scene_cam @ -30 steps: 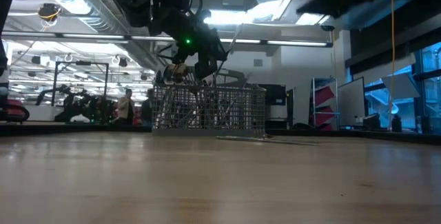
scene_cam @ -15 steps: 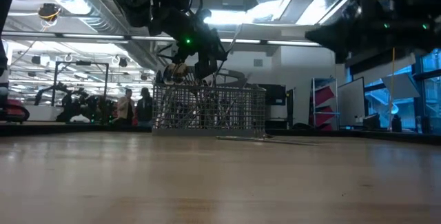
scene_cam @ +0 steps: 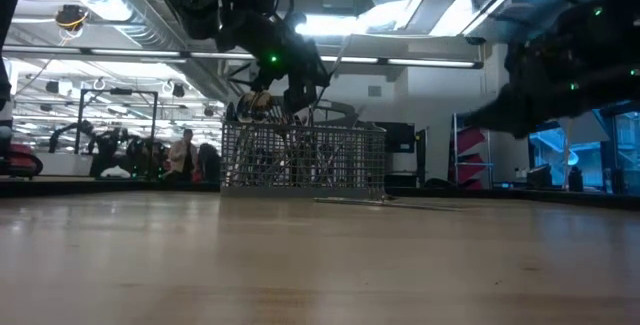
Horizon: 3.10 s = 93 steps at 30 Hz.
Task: Sort silverware
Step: Put the silver spoon into the silverware rack
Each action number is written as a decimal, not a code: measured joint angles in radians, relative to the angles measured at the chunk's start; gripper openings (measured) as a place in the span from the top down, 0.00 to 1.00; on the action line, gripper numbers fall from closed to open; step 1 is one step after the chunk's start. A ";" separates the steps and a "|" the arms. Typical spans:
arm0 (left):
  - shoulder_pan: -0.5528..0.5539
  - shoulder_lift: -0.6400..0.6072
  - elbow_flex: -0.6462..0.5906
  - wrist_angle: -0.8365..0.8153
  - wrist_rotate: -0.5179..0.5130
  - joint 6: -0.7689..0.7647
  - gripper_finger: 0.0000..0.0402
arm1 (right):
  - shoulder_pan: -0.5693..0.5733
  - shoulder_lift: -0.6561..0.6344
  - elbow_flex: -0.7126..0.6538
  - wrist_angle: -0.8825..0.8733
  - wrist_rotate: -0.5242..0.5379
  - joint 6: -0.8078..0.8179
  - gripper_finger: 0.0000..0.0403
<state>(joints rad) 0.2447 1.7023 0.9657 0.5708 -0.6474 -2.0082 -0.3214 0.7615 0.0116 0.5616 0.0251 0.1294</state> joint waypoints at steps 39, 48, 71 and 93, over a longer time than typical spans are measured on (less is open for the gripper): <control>-0.030 0.000 0.000 0.016 0.046 -0.097 0.89 | 0.000 0.002 -0.003 -0.176 0.070 0.003 0.99; 0.019 0.002 0.000 -0.028 0.173 -0.271 0.89 | 0.000 0.002 -0.004 -0.176 0.070 0.003 0.99; 0.091 0.003 0.000 -0.120 0.211 -0.393 0.89 | 0.000 0.002 -0.004 -0.175 0.069 0.003 0.99; 0.098 0.003 0.000 -0.099 0.110 -0.434 0.89 | 0.000 0.002 -0.004 -0.176 0.069 0.003 0.99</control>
<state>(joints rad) 0.3426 1.7054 0.9653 0.4717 -0.5373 -2.4426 -0.3214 0.7631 0.0074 0.3859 0.0940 0.1325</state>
